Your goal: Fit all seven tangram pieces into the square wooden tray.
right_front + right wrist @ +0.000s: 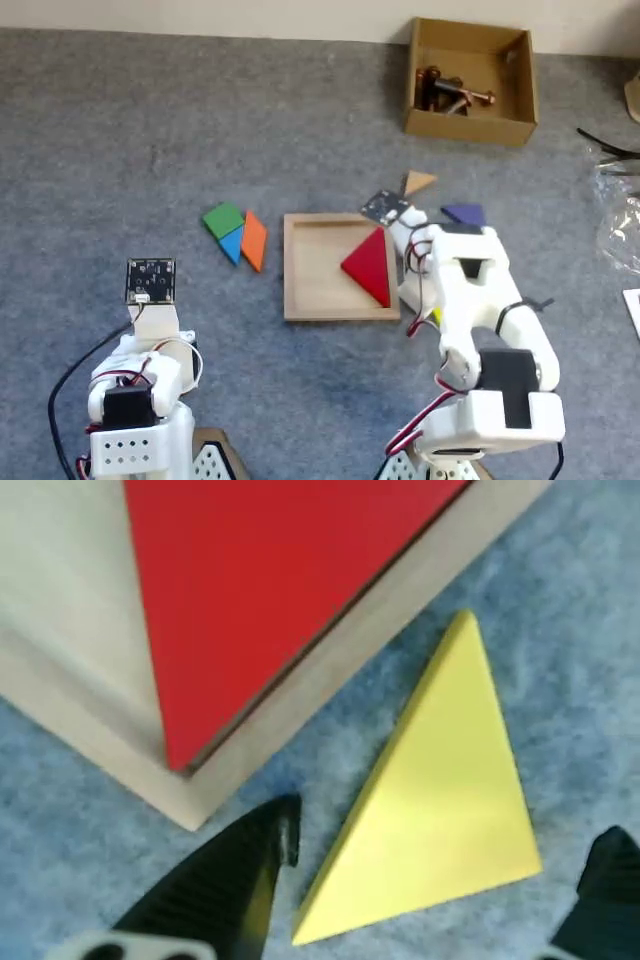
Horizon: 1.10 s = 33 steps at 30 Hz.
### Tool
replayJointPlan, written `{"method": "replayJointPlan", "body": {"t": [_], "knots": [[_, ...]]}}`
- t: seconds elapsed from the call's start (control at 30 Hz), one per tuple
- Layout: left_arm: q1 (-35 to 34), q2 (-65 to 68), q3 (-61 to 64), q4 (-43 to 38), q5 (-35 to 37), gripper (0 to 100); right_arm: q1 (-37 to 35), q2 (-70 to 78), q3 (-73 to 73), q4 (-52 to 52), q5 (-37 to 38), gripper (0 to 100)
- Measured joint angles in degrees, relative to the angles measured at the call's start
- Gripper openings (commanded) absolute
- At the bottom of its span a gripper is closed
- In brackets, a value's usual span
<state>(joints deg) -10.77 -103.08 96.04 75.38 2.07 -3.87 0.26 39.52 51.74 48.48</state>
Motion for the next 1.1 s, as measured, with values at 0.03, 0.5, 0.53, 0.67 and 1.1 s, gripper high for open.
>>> {"method": "replayJointPlan", "body": {"t": [0.03, 0.5, 0.53, 0.67, 1.1], "knots": [[0.00, 0.00, 0.00, 0.00, 0.00, 0, 0.00, 0.00, 0.35, -0.53, -0.70, 40.4], [0.00, 0.00, 0.00, 0.00, 0.00, 0, 0.18, -0.09, 0.79, -0.88, -8.26, 40.3], [0.00, 0.00, 0.00, 0.00, 0.00, 0, 0.18, -0.09, 0.79, -0.88, -8.26, 40.3], [0.00, 0.00, 0.00, 0.00, 0.00, 0, 0.35, -0.09, 0.79, -1.05, -8.26, 40.3], [0.00, 0.00, 0.00, 0.00, 0.00, 0, 3.43, -0.09, 1.23, -4.13, -8.26, 40.3]]}}
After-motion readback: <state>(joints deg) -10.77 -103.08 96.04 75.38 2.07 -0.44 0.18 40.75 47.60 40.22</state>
